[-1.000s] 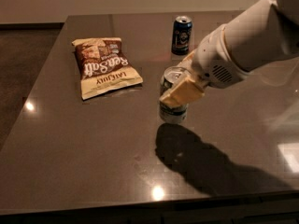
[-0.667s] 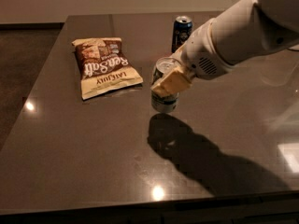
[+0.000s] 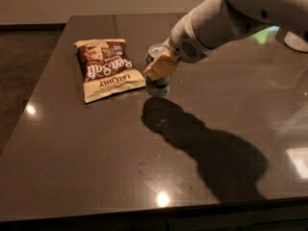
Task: Move 7up can near brown chip bag
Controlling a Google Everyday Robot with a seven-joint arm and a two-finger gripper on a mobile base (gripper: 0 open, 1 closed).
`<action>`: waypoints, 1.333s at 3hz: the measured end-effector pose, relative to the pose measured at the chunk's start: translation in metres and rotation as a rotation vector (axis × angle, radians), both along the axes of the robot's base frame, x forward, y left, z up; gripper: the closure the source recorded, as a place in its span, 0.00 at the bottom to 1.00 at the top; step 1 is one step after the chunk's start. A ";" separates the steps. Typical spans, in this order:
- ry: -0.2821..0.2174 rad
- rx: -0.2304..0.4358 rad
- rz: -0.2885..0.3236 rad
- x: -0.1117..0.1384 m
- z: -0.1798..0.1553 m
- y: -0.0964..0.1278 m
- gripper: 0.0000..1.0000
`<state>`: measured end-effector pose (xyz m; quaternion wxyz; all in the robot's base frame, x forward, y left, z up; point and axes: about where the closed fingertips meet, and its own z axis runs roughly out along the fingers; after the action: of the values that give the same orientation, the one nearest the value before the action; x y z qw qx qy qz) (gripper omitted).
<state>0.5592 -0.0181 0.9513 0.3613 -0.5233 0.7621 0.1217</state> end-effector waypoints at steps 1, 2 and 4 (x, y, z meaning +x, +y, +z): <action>0.017 -0.014 -0.007 0.025 -0.012 0.005 1.00; 0.037 -0.032 -0.013 0.040 -0.023 0.007 1.00; 0.077 -0.050 -0.029 0.052 -0.041 0.005 0.82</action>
Offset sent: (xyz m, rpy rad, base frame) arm 0.0594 0.0049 -0.0379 -0.0518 0.0641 -0.0258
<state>0.6111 -0.0129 0.9105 0.3201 -0.5159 0.7859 0.1172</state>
